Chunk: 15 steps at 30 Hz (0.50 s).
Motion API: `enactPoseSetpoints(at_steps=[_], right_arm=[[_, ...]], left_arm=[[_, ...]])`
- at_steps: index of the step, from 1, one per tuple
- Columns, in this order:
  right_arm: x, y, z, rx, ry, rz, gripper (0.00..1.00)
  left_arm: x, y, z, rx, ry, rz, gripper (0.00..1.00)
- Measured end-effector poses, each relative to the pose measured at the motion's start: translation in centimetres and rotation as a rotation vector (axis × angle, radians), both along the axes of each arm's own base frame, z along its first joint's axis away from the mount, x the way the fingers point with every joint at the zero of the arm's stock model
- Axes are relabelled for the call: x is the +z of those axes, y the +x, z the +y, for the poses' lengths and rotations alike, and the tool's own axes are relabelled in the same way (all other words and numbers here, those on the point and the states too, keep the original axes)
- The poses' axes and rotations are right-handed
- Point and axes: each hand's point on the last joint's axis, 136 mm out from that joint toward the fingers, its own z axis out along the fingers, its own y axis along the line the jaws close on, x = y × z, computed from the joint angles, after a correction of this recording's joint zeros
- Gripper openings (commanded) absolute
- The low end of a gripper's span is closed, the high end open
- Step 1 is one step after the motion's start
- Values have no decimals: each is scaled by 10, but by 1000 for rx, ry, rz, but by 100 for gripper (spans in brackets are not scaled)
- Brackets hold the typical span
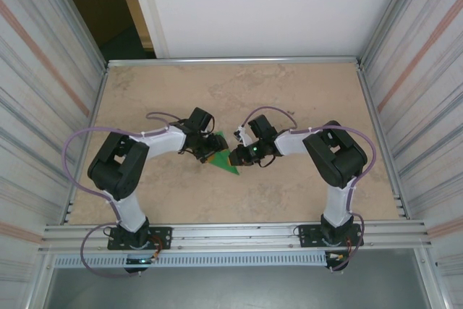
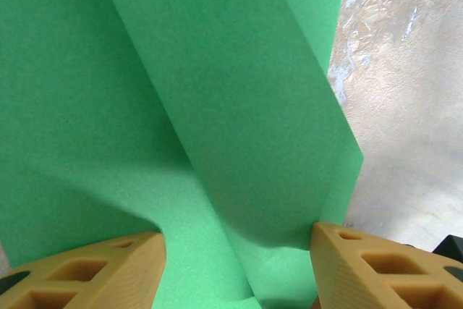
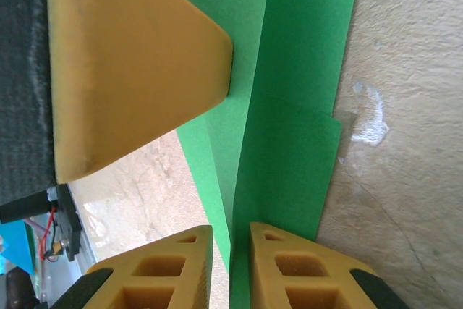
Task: Fold a paper plane with a square sheet of paper (pick it up from the middle)
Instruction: Fourth fold the wing at the center of the table.
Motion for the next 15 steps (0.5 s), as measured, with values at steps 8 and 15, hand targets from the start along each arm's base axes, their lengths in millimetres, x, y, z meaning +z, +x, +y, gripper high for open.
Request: enactPoseSetpoints(at_steps=[8,15], right_arm=[[-3,1,-3,-6,-16,-17,10],[-4,2,-6,-13,2,-17,8]], left_arm=[[0,0,-1,0,2,4,61],[0,0,-1,0,1,4,62]])
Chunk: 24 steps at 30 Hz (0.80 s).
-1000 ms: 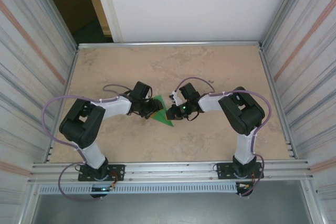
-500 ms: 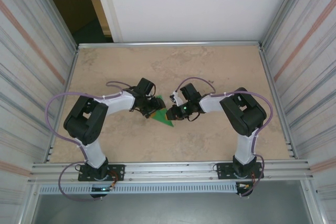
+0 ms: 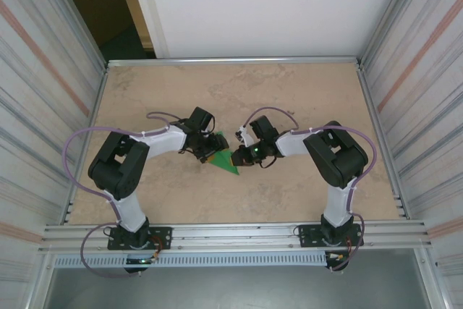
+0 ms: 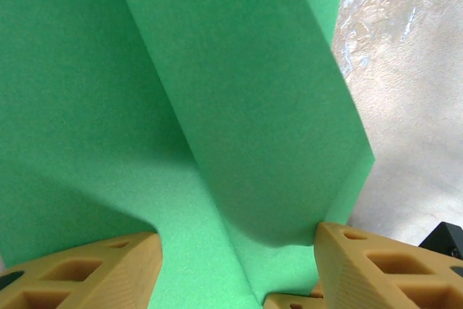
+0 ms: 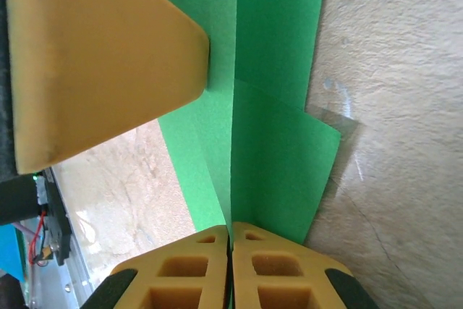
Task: Fold a paper plane with a square sheet of paper (pick it up from the middle)
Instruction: Fourth fold the wing at the center of the table.
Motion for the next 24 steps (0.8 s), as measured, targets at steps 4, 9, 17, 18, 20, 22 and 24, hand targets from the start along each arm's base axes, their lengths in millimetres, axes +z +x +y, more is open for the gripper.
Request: enactPoseSetpoints(at_steps=[4,9,17,18,20,22,24], right_arm=[[0,1,-2,-6,22,15,7],[0,0,-2,2,39,28,7],[1,-2,0,15,53,42,7],[1,-3,1,16,52,42,6],[2,-4,2,21,53,42,6],[2,-5,4,27,53,43,5],[3,-7,6,33,53,46,5]], left_arm=[[0,0,0,0,0,1,62],[3,2,-2,-5,-4,-3,65],[15,5,-8,-43,-31,-57,76],[15,5,-8,-46,-35,-65,77],[15,5,-9,-51,-46,-74,77],[16,5,-10,-54,-55,-78,77],[16,5,-10,-55,-61,-83,77]])
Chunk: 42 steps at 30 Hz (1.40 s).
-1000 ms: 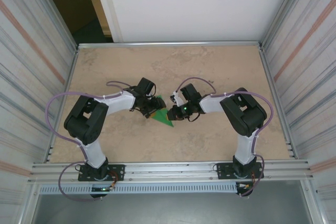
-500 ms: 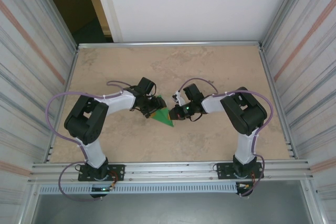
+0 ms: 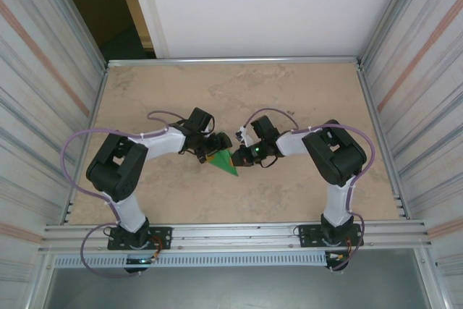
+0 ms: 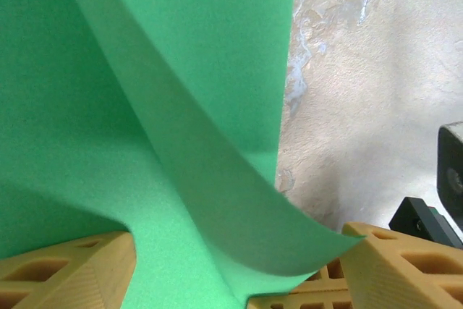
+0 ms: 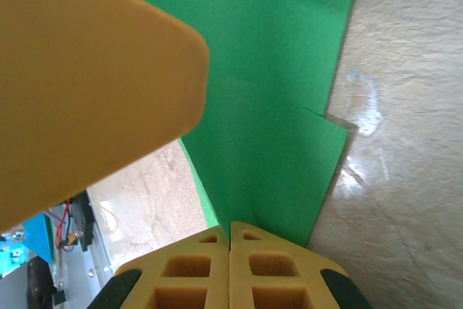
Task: Fold a paper plane with a square sheet of paper (pick it up from the middle)
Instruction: Fourth fold the wing at the center of the table.
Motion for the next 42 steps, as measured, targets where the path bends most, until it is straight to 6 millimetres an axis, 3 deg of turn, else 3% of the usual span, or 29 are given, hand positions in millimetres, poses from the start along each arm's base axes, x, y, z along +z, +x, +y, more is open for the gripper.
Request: enactPoseSetpoints(at_steps=[14,24,31,38,42], right_arm=[[-2,-4,4,17,16,41,0],[-1,2,1,-30,52,99,0],[-2,2,1,-35,67,129,0],[-3,1,0,-32,79,147,0],[-3,2,0,-41,82,162,0]], left_arm=[[7,-1,1,-15,-11,-36,78],[9,-18,24,29,-34,-116,72],[13,-15,22,31,-87,-186,54],[44,-3,13,21,-164,-308,34],[51,1,3,-7,-223,-344,24]])
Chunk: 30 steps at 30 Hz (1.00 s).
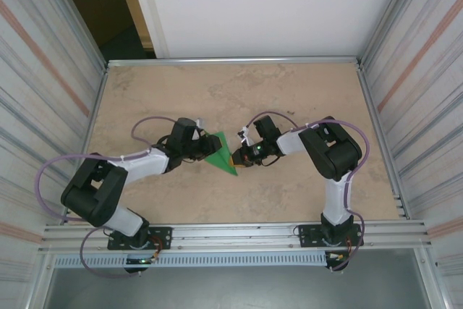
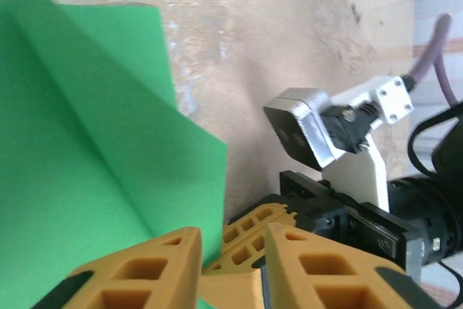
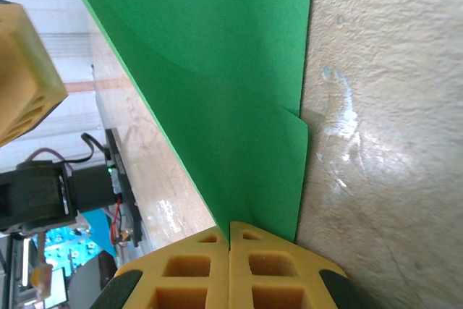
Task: Fold a paper plane with a square sheet of paper (pick it up from the middle)
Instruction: Fourth fold the wing at the center of the table.
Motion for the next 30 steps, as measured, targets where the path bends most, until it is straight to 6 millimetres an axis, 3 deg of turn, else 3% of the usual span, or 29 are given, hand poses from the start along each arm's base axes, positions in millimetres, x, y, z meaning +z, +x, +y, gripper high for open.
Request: enactPoseSetpoints(at_steps=[10,30], right_arm=[[0,0,0,3,9,11,0],[0,0,0,7,17,37,1]], left_arm=[[-24,6,-18,-78,-85,16,16],[-43,4,-8,-67,-93,44,13]])
